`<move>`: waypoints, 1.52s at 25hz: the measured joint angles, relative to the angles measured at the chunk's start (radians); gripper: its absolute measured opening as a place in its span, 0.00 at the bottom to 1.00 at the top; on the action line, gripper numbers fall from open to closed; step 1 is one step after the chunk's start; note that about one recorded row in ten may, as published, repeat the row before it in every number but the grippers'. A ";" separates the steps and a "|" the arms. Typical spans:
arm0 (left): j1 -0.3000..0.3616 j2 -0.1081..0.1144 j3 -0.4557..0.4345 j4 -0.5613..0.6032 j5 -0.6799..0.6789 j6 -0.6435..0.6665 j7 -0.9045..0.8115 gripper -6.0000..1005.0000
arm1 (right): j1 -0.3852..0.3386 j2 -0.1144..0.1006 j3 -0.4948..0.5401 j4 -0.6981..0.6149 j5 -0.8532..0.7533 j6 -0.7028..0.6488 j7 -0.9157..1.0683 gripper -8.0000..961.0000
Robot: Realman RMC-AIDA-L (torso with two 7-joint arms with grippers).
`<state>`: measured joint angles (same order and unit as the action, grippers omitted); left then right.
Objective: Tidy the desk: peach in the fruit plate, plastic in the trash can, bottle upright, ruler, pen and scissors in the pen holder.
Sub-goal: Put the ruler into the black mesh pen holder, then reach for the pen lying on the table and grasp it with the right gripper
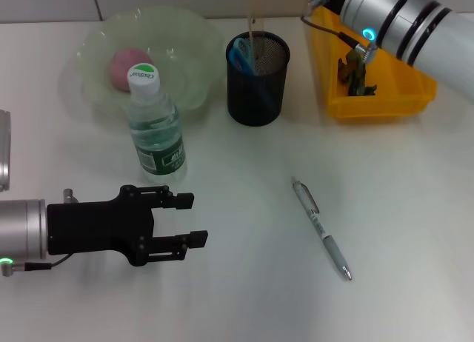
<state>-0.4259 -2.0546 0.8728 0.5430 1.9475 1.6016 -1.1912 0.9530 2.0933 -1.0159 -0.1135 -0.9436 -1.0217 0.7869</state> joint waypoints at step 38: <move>-0.001 0.014 0.011 0.014 0.017 0.017 -0.015 0.68 | -0.328 -0.024 -0.192 -1.104 -1.192 -0.264 1.463 0.61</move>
<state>-0.4269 -2.0402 0.8840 0.5569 1.9647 1.6189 -1.2057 0.6247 2.0690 -1.2075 -1.2178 -2.1351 -1.2861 2.2502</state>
